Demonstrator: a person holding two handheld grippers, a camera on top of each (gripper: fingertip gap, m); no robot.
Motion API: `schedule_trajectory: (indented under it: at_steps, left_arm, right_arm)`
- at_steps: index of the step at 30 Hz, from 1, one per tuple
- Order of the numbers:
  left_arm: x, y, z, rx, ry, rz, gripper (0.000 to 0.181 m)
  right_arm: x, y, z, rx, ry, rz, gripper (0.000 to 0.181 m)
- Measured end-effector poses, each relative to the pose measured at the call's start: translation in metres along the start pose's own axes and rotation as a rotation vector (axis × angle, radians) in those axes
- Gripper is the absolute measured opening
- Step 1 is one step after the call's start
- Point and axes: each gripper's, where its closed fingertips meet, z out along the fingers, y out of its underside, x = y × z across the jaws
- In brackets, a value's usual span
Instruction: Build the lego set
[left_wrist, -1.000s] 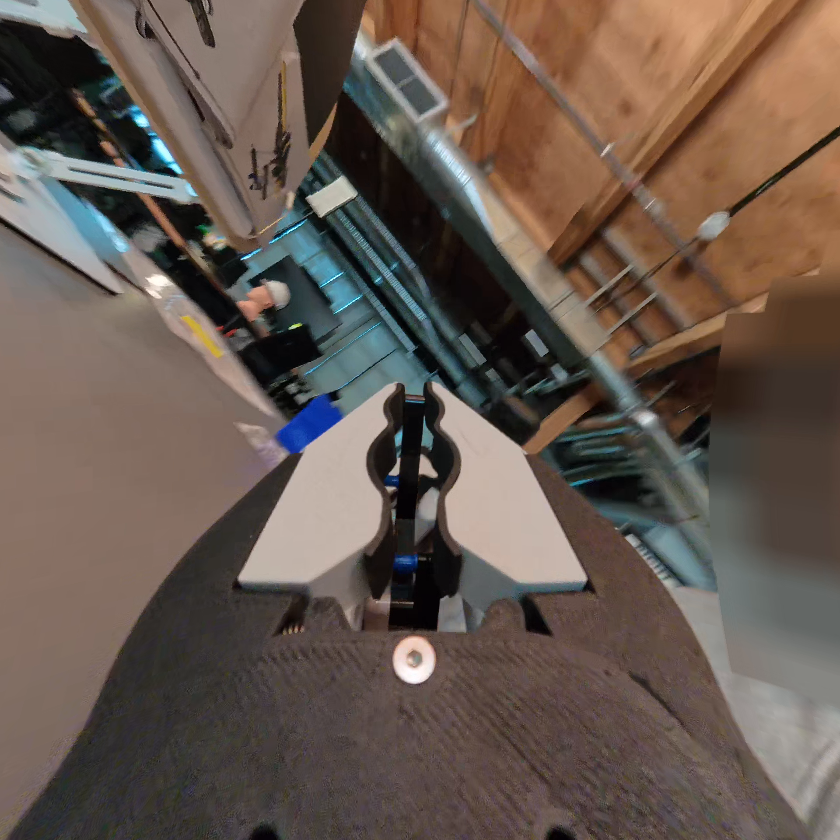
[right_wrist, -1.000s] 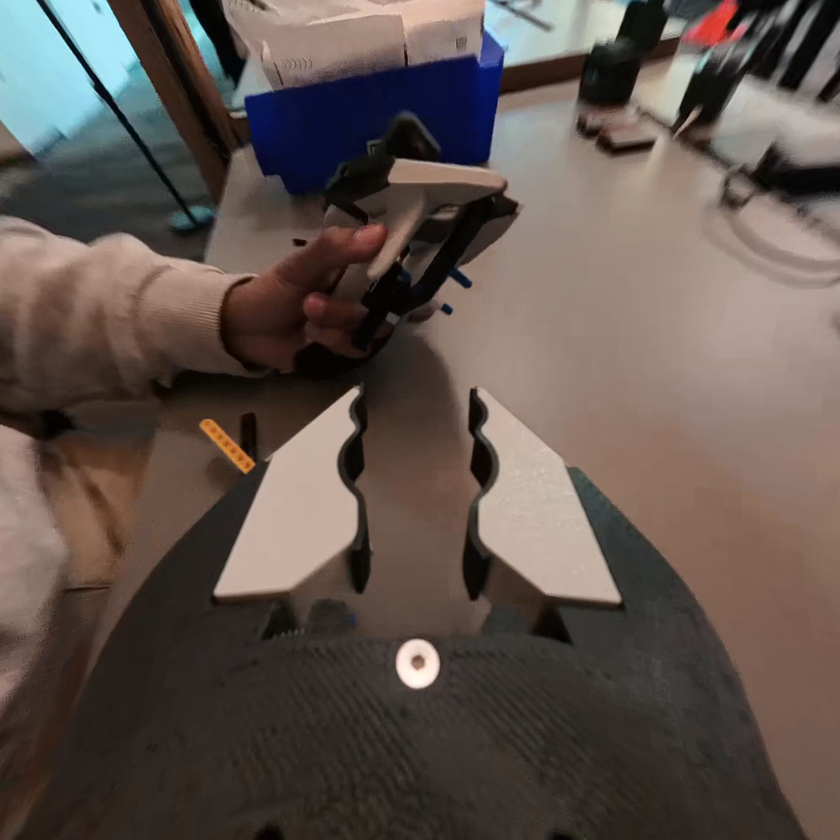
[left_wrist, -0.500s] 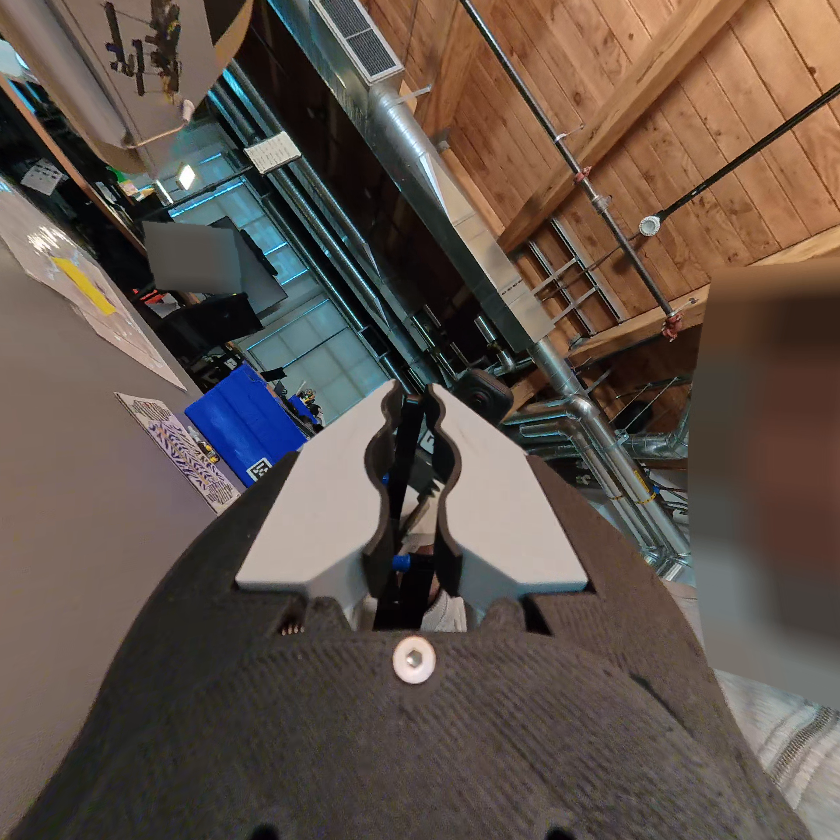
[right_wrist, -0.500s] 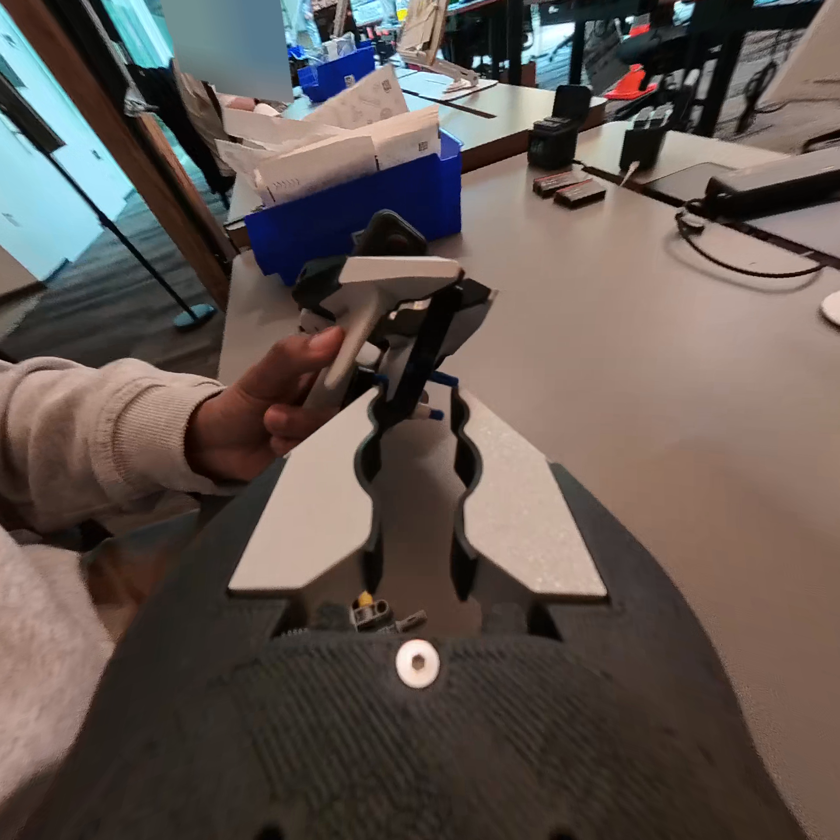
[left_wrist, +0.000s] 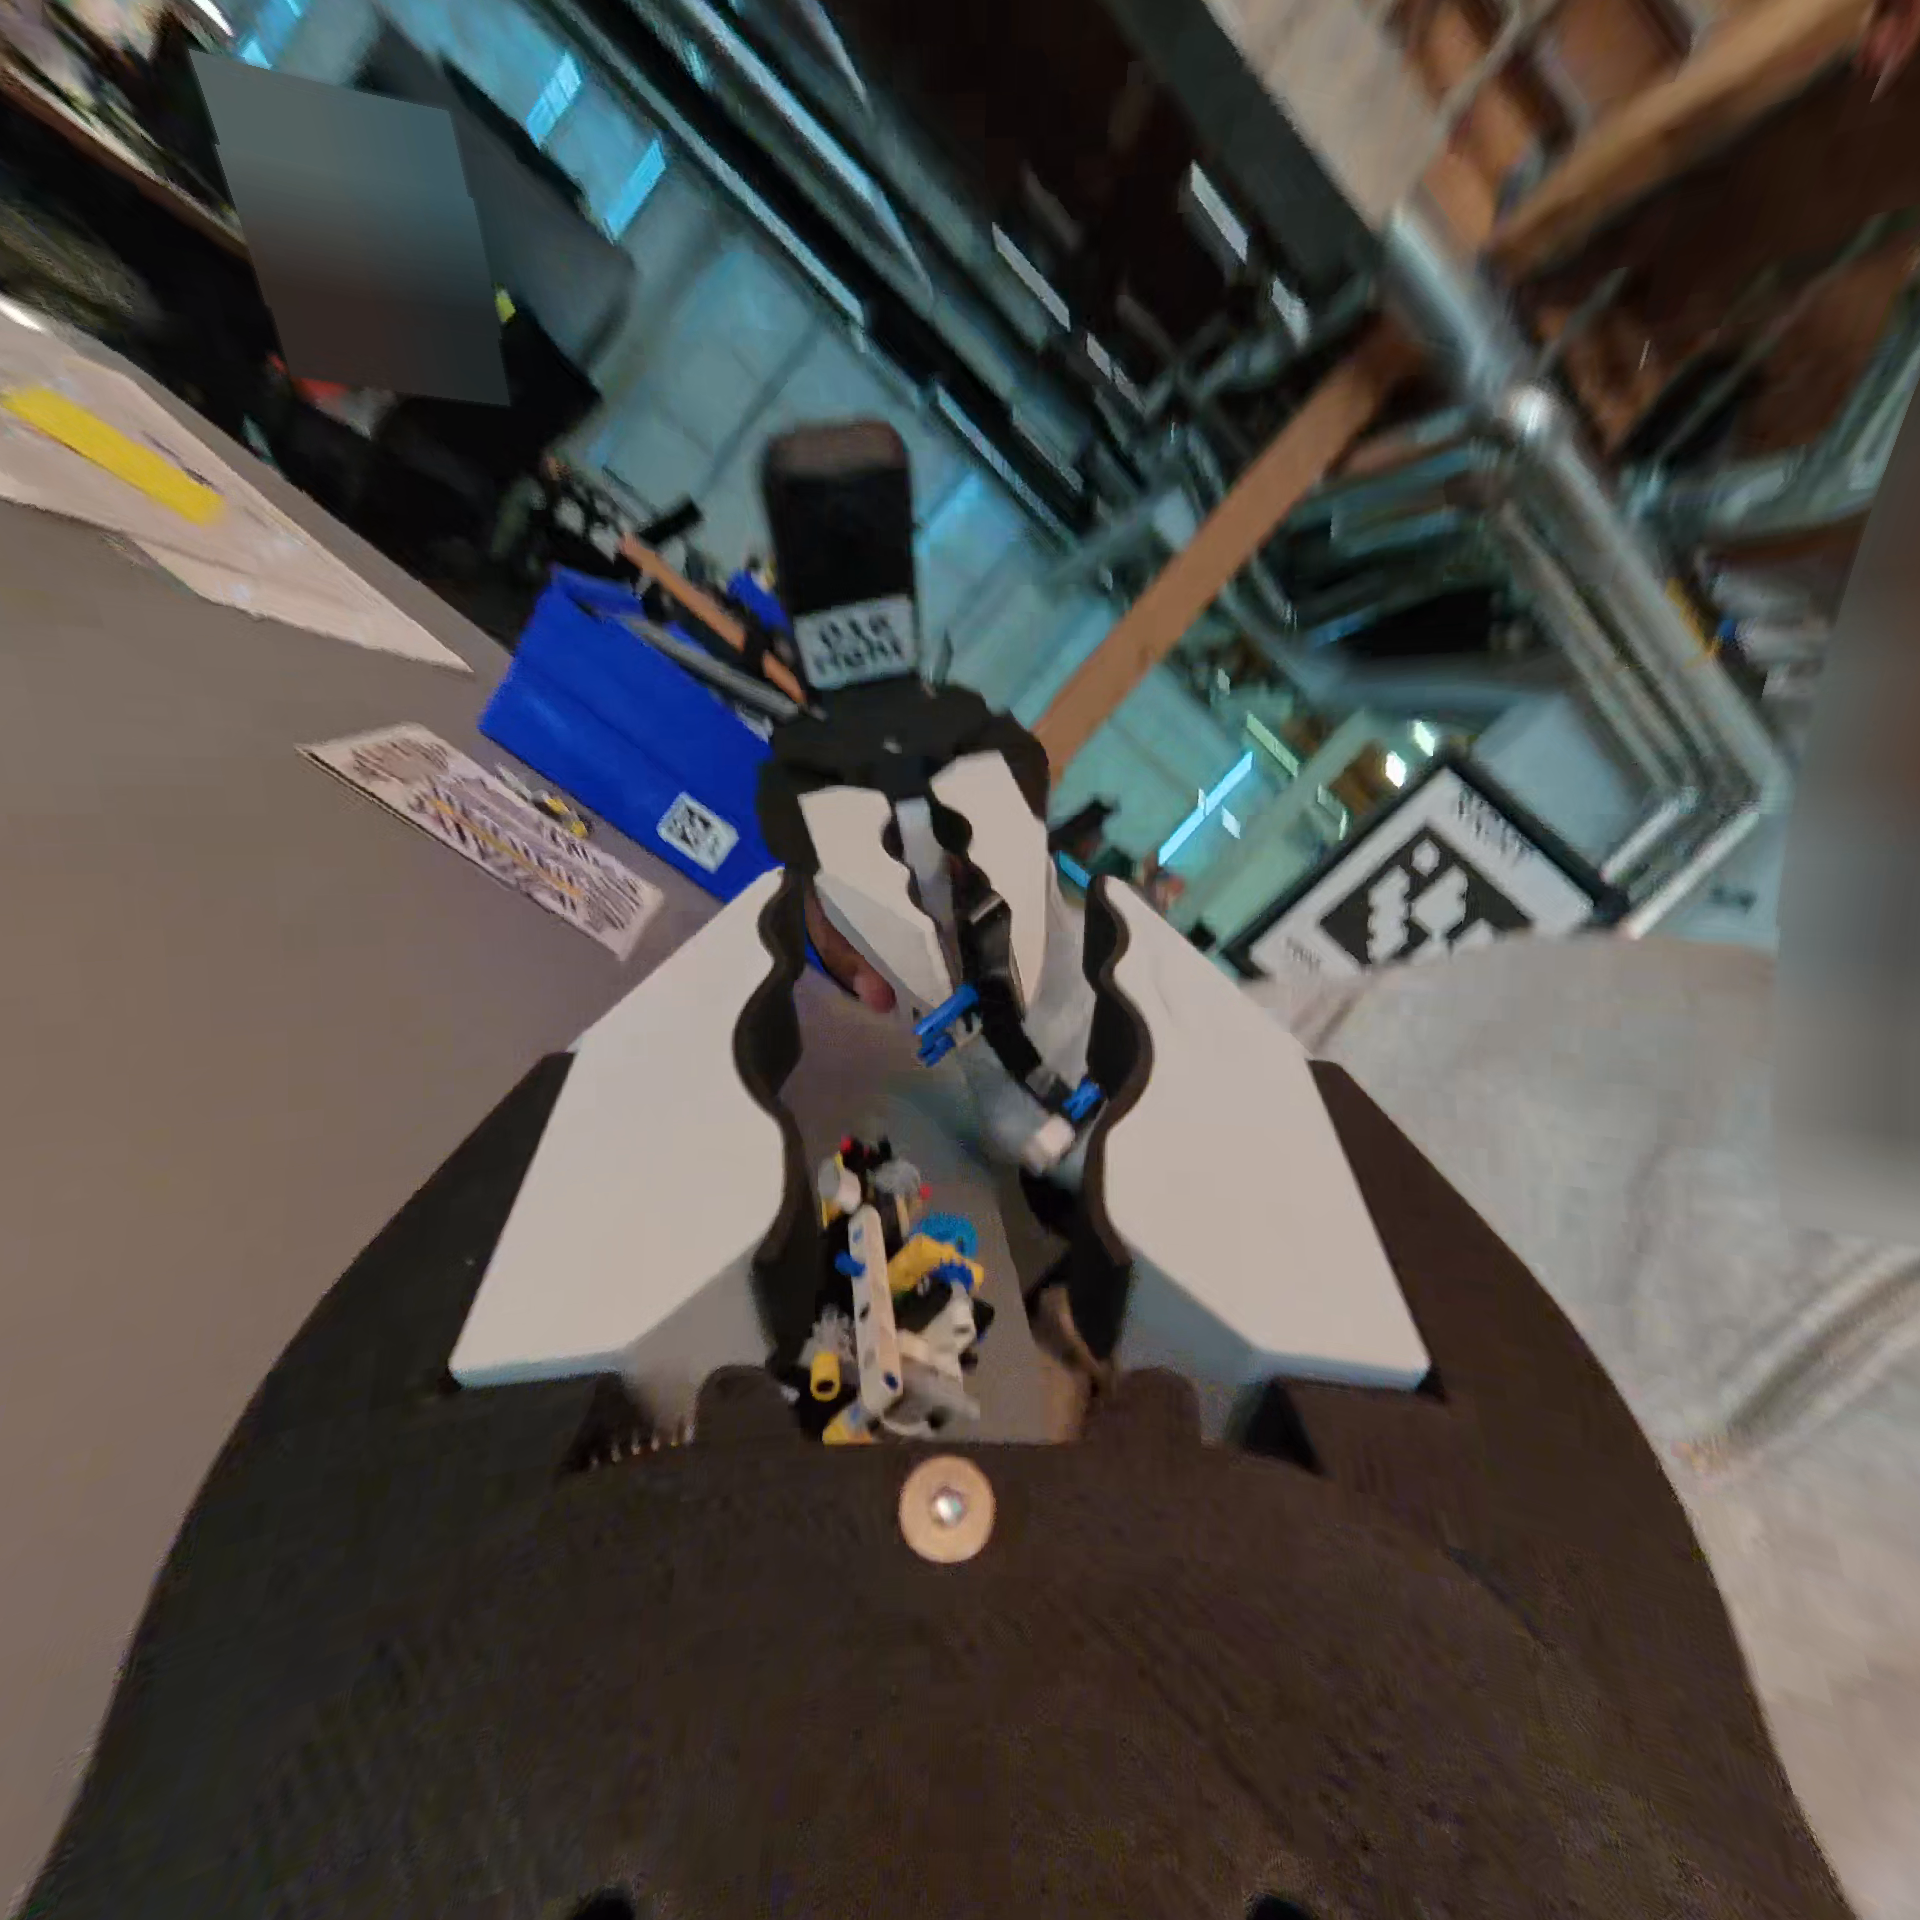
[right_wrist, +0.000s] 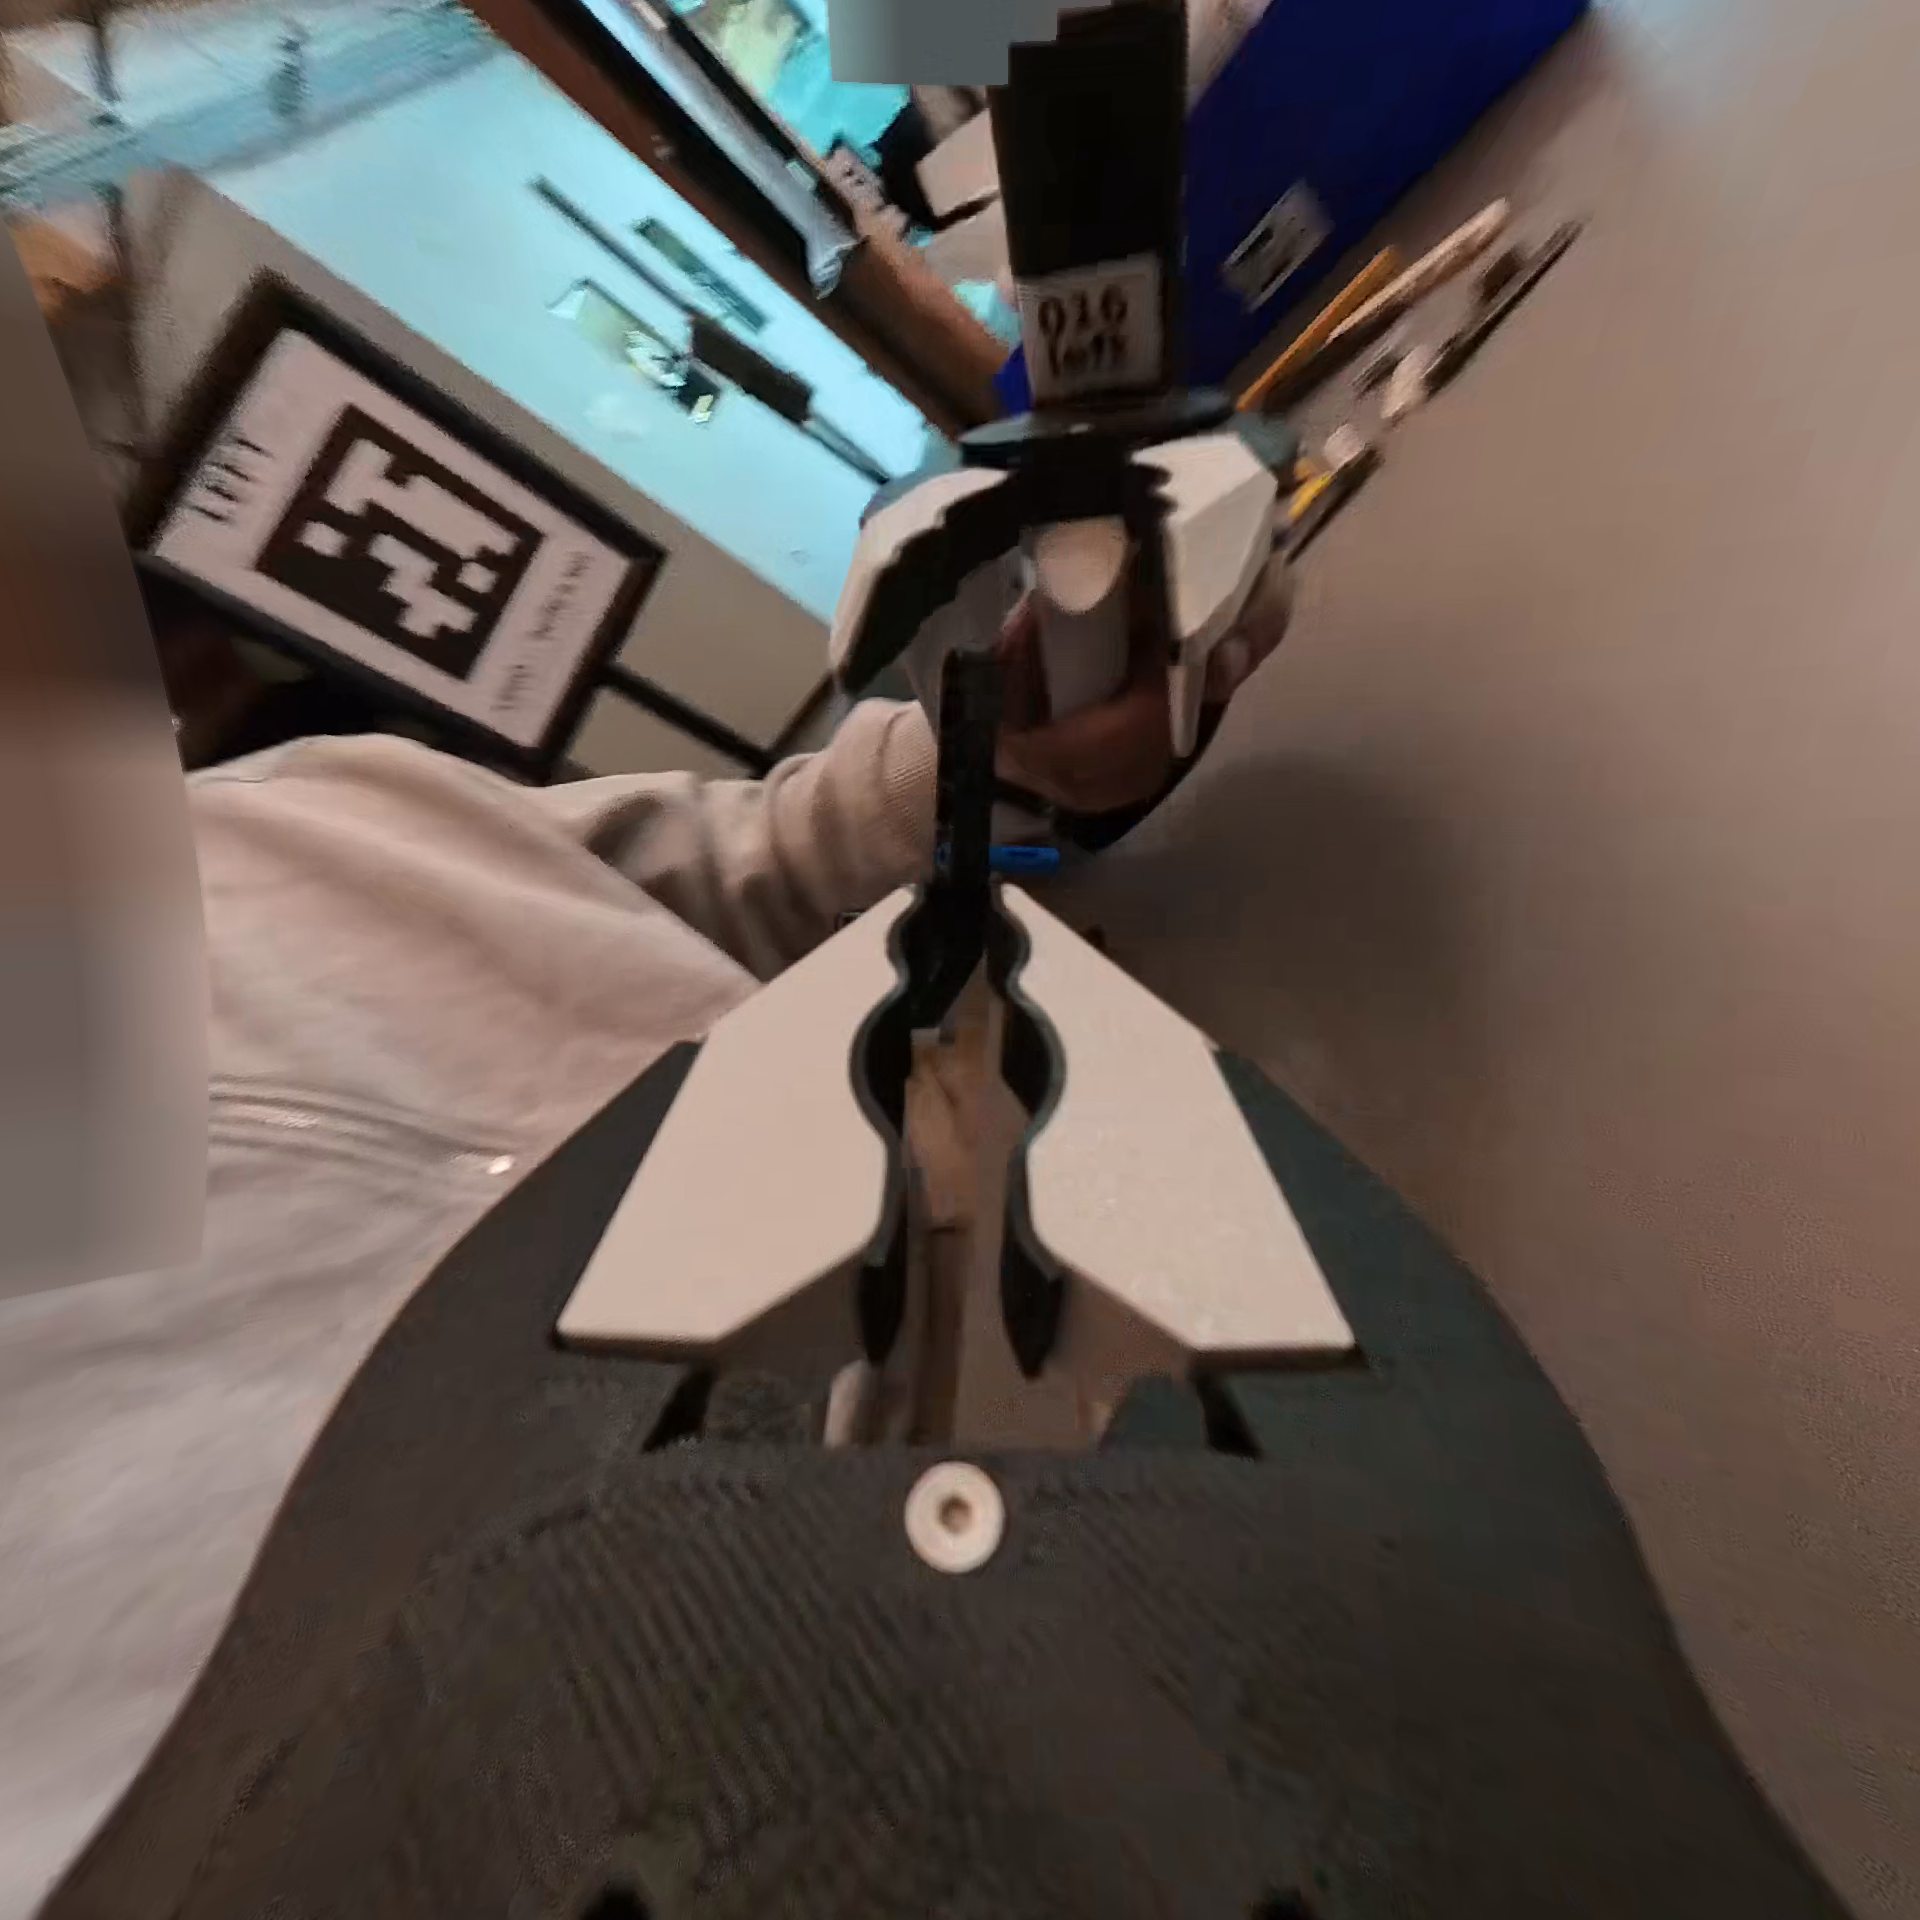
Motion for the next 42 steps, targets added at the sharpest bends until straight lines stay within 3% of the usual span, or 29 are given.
schedule_trajectory:
  at_steps: [1, 4, 6, 7, 10, 12, 14, 17, 20, 22, 27, 31, 36, 42]
  left_arm:
    - [0.003, 0.01, 0.005, -0.066, 0.006, 0.019, 0.052]
    - [0.008, 0.041, 0.015, -0.256, 0.008, 0.088, 0.04]
    - [0.009, 0.051, 0.019, -0.303, 0.001, 0.137, 0.018]
    - [0.012, 0.053, 0.02, -0.303, 0.025, 0.147, 0.008]
    - [0.013, 0.045, 0.021, -0.242, 0.037, 0.101, 0.007]
    - [0.005, 0.037, 0.02, -0.187, -0.008, 0.07, 0.007]
    - [0.0, 0.026, 0.018, -0.112, -0.048, 0.042, 0.006]
    - [-0.019, 0.004, 0.008, 0.063, -0.157, -0.093, 0.006]
    - [-0.046, -0.007, -0.015, 0.265, -0.267, -0.334, 0.006]
    - [-0.054, -0.004, -0.024, 0.323, -0.277, -0.437, 0.006]
    - [-0.05, 0.006, -0.02, 0.31, -0.269, -0.502, 0.007]
    - [-0.038, 0.01, -0.008, 0.256, -0.248, -0.489, 0.006]
    - [-0.027, 0.016, -0.003, 0.21, -0.248, -0.461, 0.007]
    - [-0.013, 0.028, 0.008, 0.139, -0.209, -0.461, 0.007]
  right_arm:
    - [-0.002, 0.004, -0.002, -0.011, -0.035, 0.03, 0.008]
    - [-0.005, 0.014, -0.005, -0.056, -0.1, 0.094, 0.009]
    - [-0.006, 0.021, -0.005, -0.089, -0.119, 0.106, 0.009]
    - [-0.006, 0.021, -0.005, -0.088, -0.119, 0.106, 0.009]
    - [-0.008, 0.01, -0.009, -0.023, -0.144, 0.117, 0.01]
    - [-0.007, -0.005, -0.018, 0.075, -0.149, 0.115, 0.025]
    - [-0.006, -0.022, -0.031, 0.183, -0.124, 0.078, 0.027]
    - [-0.005, -0.046, -0.058, 0.364, 0.071, -0.188, 0.017]
    - [-0.006, -0.064, -0.084, 0.507, 0.459, -0.575, 0.034]
    - [-0.016, -0.061, -0.081, 0.479, 0.649, -0.822, 0.045]
    - [-0.005, -0.022, -0.037, 0.129, 0.918, -1.183, 0.049]
    - [0.003, -0.007, -0.026, 0.035, 0.97, -1.242, 0.041]
    - [-0.008, -0.004, -0.03, 0.04, 0.967, -1.265, 0.006]
    - [-0.024, 0.008, -0.034, 0.048, 0.996, -1.292, 0.006]
